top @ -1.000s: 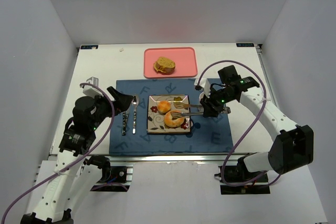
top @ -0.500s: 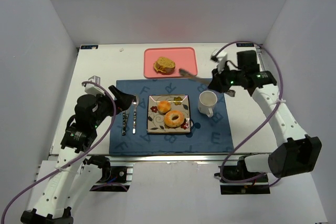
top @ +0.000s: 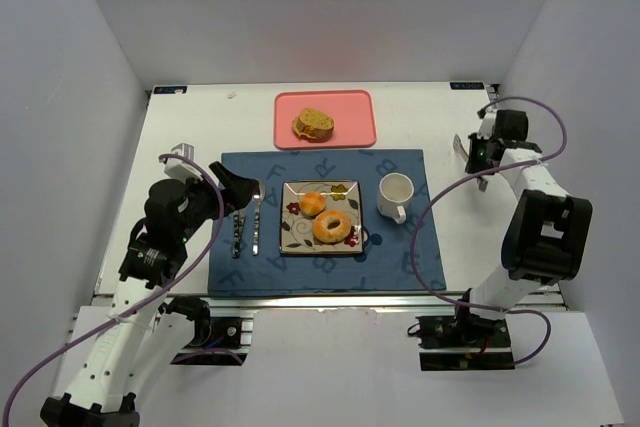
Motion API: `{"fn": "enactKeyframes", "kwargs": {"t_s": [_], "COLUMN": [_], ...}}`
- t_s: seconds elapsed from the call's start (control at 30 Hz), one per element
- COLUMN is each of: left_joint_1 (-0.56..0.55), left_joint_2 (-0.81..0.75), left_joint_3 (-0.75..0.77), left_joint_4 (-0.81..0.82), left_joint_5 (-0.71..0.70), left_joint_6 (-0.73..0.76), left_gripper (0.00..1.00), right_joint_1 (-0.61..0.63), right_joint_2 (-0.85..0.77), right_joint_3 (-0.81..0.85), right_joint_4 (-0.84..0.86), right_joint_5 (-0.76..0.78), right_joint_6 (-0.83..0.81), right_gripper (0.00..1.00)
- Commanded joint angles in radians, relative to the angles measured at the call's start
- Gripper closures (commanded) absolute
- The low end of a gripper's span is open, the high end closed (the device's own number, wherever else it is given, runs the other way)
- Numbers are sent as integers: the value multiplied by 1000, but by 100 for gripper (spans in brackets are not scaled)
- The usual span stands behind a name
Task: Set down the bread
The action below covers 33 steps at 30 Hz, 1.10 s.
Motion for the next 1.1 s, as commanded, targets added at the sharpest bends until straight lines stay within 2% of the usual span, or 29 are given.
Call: {"fn": "enactKeyframes", "kwargs": {"t_s": [0.0, 0.07, 0.1, 0.13, 0.2, 0.3, 0.37, 0.47, 0.5, 0.53, 0.73, 0.93, 1.07], "left_joint_1": [2, 2, 2, 2, 2, 2, 0, 0, 2, 2, 2, 2, 2], "left_joint_2": [3, 6, 6, 6, 6, 6, 6, 8, 9, 11, 22, 45, 71], "left_joint_3": [-11, -14, -15, -14, -11, -11, -14, -11, -9, -8, -7, -4, 11], "left_joint_4": [29, 38, 40, 40, 38, 32, 34, 35, 37, 37, 49, 70, 72], "left_joint_5": [20, 24, 24, 24, 23, 20, 21, 21, 20, 20, 27, 50, 63], "left_joint_6": [4, 1, 1, 1, 3, 4, 3, 4, 4, 6, 6, 13, 30], "left_gripper": [2, 2, 2, 2, 2, 2, 2, 2, 2, 2, 2, 2, 2], "right_joint_1": [10, 7, 5, 5, 1, -15, -30, -44, -49, -50, -50, -50, -49], "right_joint_2": [10, 65, 85, 116, 136, 168, 177, 126, 103, 52, -149, -234, -237], "right_joint_3": [-43, -37, -28, -26, -33, -35, -27, -23, -20, -8, 48, 104, 144], "right_joint_4": [96, 65, 57, 45, 28, 2, -15, -25, -35, -44, -125, -154, -133], "right_joint_5": [76, 76, 109, 117, 125, 119, 100, 91, 90, 90, -59, -202, -382], "right_joint_6": [27, 49, 50, 58, 49, 26, 8, -37, -76, -98, -189, -82, -14], "right_gripper": [84, 75, 65, 49, 35, 29, 28, 25, 15, 11, 11, 11, 11]}}
